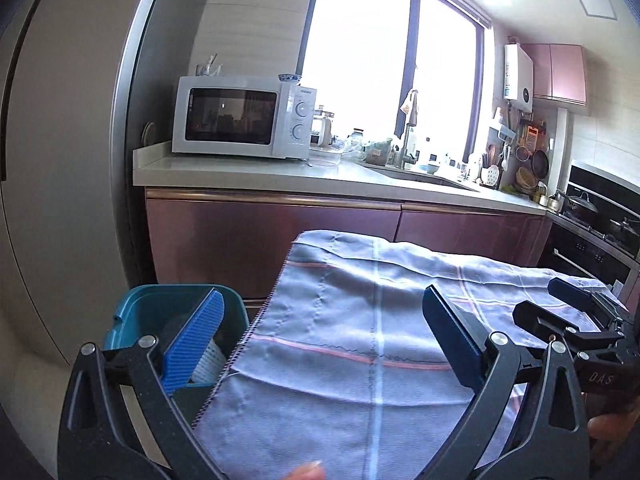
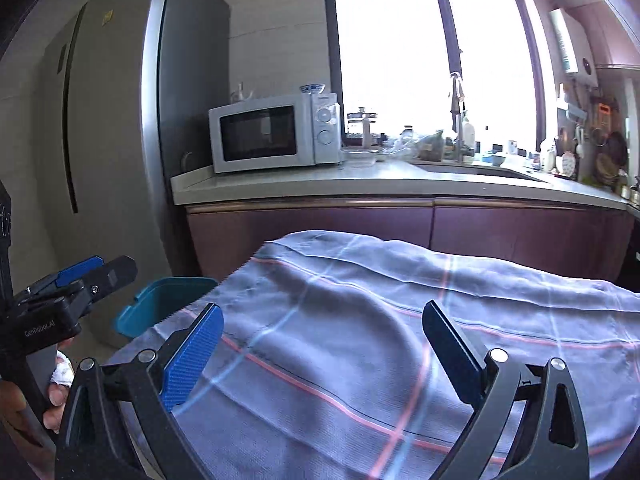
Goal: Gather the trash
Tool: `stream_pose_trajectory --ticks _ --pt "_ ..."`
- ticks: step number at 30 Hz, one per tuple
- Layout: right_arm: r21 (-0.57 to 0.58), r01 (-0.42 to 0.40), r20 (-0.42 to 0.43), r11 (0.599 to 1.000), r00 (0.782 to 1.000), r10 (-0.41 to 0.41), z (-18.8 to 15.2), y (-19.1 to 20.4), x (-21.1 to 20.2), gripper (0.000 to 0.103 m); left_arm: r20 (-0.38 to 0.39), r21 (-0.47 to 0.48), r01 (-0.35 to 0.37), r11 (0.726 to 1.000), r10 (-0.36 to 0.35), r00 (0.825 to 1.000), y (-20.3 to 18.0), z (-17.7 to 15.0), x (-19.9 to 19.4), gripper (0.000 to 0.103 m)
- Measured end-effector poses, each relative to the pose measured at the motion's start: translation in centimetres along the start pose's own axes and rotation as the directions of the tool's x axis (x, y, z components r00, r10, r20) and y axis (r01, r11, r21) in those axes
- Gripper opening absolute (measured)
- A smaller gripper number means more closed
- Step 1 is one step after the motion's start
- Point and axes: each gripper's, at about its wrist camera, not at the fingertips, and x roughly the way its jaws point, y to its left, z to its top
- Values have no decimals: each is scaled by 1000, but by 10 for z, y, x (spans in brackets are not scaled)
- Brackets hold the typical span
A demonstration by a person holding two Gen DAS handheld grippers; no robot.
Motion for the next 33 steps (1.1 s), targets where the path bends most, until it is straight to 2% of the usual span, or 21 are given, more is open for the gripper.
stream_pose_trajectory --ticks 6,12,33 --pt "54 93 48 994 994 -95 -11 -32 -24 96 15 13 20 1000 -20 1000 -32 -6 3 98" --pt "59 178 76 982 980 -182 -19 -44 -36 96 45 28 40 999 -41 998 -50 -9 -2 98" --pt "84 217 97 973 970 -225 -26 -59 -53 96 77 73 46 996 -51 996 -64 -11 -7 98"
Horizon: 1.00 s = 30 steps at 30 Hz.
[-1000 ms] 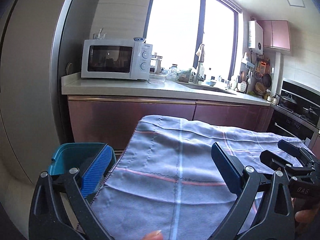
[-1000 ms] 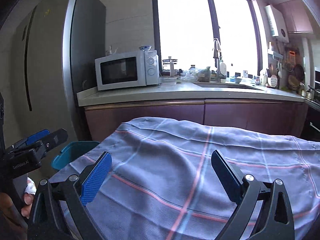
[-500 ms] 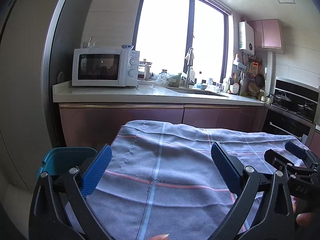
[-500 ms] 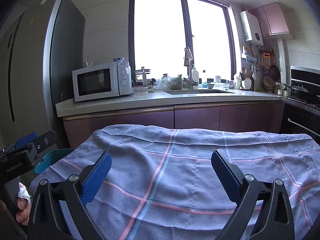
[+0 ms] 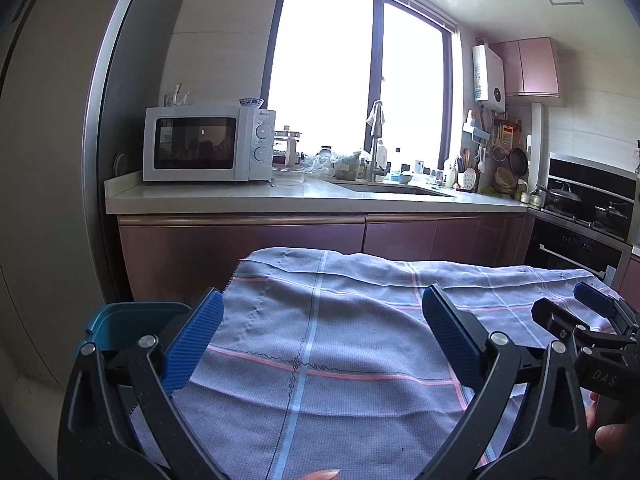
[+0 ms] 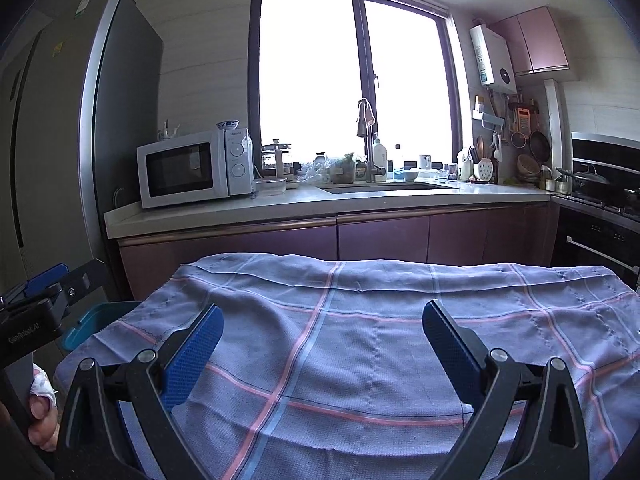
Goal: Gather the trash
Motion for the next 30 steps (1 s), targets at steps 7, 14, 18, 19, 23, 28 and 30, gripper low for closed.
stream_pose_trajectory --ticks 7,14,18,19,23,28,30 --pt "-3 3 6 1000 1000 -3 2 -1 -1 96 2 4 -1 1000 1 1000 -1 -1 -1 98" --pt "-3 4 9 1000 1000 -4 3 -2 -1 96 3 8 -4 1000 4 1000 -1 -1 -1 98" --pt "-5 5 9 1000 1000 -4 3 -3 -1 96 4 10 -6 1000 6 1000 -1 -2 -1 98" --pt "-4 4 9 1000 1000 -4 3 -2 -1 96 5 9 -8 1000 8 1000 -1 -1 -1 98" --pt "-3 2 9 1000 1000 -2 2 -3 -1 96 6 12 -7 1000 7 1000 -1 -2 -1 98" --pt "-4 3 10 1000 1000 -3 2 -3 -1 96 7 10 -9 1000 9 1000 -1 -1 -1 98" --pt "-4 4 10 1000 1000 -4 2 -4 -1 96 7 9 -10 1000 10 1000 0 -2 -2 98"
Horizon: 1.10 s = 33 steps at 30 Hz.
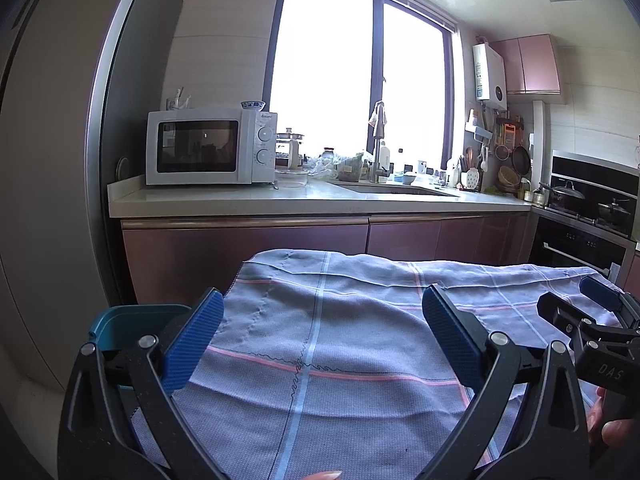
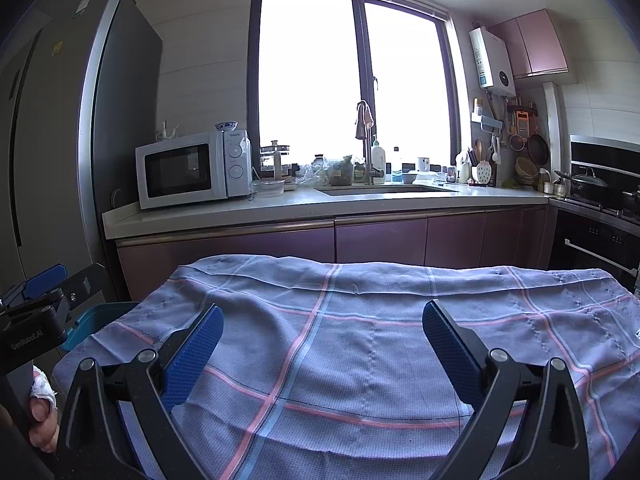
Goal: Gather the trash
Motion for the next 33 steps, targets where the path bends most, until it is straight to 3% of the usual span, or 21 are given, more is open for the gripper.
stream_pose_trajectory --ticks 33 --pt "-3 -12 -2 1000 1000 12 2 -4 5 96 2 4 -3 1000 3 1000 1 2 0 98"
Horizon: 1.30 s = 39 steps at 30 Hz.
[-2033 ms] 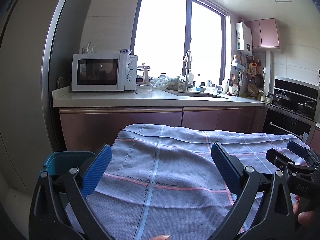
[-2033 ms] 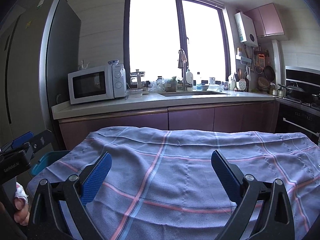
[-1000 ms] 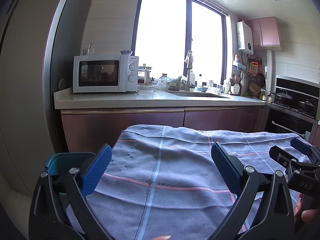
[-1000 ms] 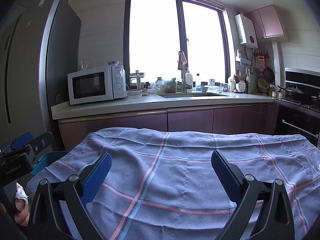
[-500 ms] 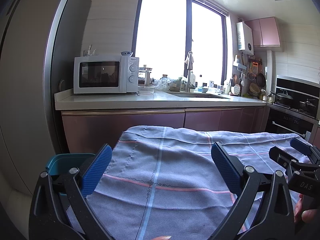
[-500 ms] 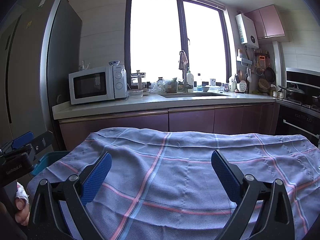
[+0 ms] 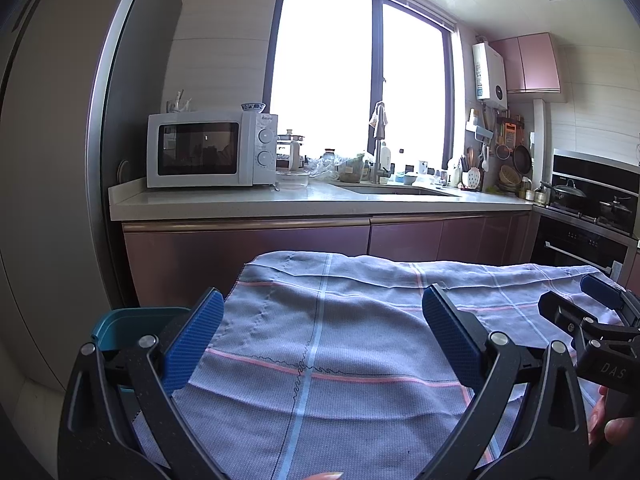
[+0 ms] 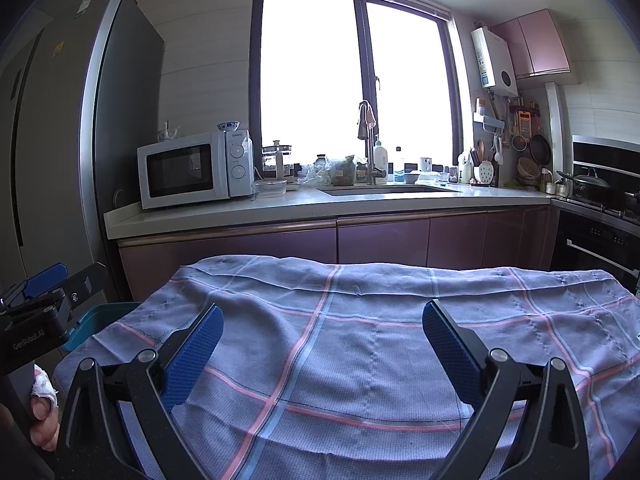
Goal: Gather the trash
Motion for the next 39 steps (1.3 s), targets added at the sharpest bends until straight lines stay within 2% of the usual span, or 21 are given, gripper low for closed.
stream_pose_trajectory --ticks 39 --pt "0 6 -8 1000 1000 -6 -2 -2 1 96 -20 8 2 1000 -1 1000 1 -3 12 98"
